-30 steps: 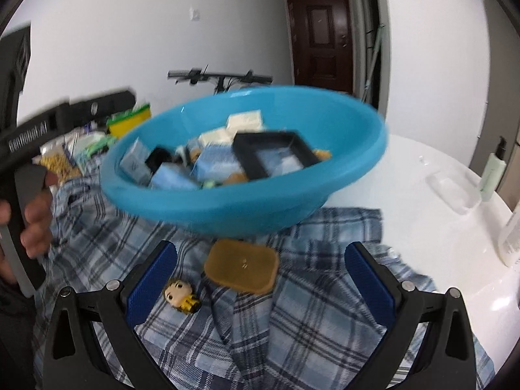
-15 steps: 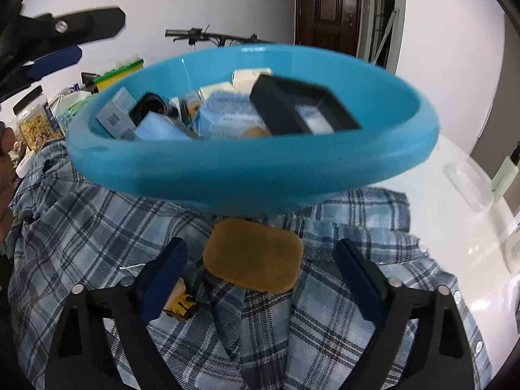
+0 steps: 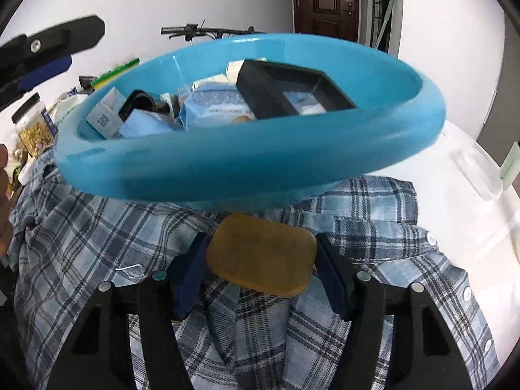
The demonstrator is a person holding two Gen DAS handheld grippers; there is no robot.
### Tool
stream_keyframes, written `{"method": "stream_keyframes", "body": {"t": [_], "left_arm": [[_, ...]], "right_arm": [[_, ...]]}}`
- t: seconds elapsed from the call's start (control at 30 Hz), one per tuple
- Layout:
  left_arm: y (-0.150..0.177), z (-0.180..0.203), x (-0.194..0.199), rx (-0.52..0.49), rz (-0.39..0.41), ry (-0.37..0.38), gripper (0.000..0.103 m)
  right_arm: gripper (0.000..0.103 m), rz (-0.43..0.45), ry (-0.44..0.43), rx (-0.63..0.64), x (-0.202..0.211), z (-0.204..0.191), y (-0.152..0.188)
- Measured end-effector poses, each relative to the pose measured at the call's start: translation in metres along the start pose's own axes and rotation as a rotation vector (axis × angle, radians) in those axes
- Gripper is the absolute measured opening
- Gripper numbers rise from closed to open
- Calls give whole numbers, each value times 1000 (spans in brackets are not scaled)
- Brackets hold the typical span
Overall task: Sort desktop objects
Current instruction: 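Move the right gripper to the amber block on the shirt and grasp it, then grasp the small figurine with the left gripper while the right gripper holds the amber block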
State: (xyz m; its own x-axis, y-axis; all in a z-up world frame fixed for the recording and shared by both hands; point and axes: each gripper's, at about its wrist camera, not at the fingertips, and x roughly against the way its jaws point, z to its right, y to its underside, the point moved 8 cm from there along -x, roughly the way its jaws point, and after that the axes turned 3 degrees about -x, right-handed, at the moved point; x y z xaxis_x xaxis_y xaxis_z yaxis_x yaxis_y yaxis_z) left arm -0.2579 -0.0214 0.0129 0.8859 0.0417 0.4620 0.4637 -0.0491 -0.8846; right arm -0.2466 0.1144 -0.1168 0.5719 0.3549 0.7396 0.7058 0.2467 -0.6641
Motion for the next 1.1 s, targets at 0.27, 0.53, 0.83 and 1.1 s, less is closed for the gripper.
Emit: {"method": "stream_keyframes", "body": {"t": [0.27,0.53,0.83,1.1], "left_arm": [[11,15,7,-61,-28,13,103],[48,45,37,-181,-41,29,103],[95,86,18,-279,-140,132,94],[118,104,1,-314,-236,166,50]], "right_arm": [[64,62,-7,-58,16,13,-6],[64,125,21,-78,38,27,-13],[64,162,23,-104,51,38,-16],[64,178,6,-107,53,35,-18]]}}
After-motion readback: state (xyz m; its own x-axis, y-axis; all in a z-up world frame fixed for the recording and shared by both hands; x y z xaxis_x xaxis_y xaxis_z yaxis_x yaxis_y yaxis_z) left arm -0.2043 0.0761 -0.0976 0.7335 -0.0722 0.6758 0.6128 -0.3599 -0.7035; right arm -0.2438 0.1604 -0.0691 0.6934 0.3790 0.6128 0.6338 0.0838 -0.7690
